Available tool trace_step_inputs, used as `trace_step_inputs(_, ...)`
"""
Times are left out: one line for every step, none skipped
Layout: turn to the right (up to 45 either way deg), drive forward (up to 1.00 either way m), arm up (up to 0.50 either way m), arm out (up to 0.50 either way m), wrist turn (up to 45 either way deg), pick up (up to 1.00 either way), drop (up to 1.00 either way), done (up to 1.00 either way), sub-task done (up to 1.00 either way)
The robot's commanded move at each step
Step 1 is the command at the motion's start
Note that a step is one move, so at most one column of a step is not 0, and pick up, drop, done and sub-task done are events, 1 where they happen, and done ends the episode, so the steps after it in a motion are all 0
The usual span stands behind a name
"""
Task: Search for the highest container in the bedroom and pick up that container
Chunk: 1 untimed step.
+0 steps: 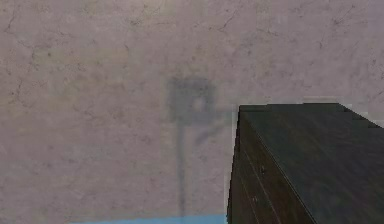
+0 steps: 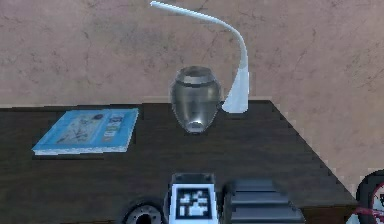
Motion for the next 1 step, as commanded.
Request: trace_step_inputs(0.0,0.00,0.00,0.28,0.0,0.00,0.00,0.00,0.00)
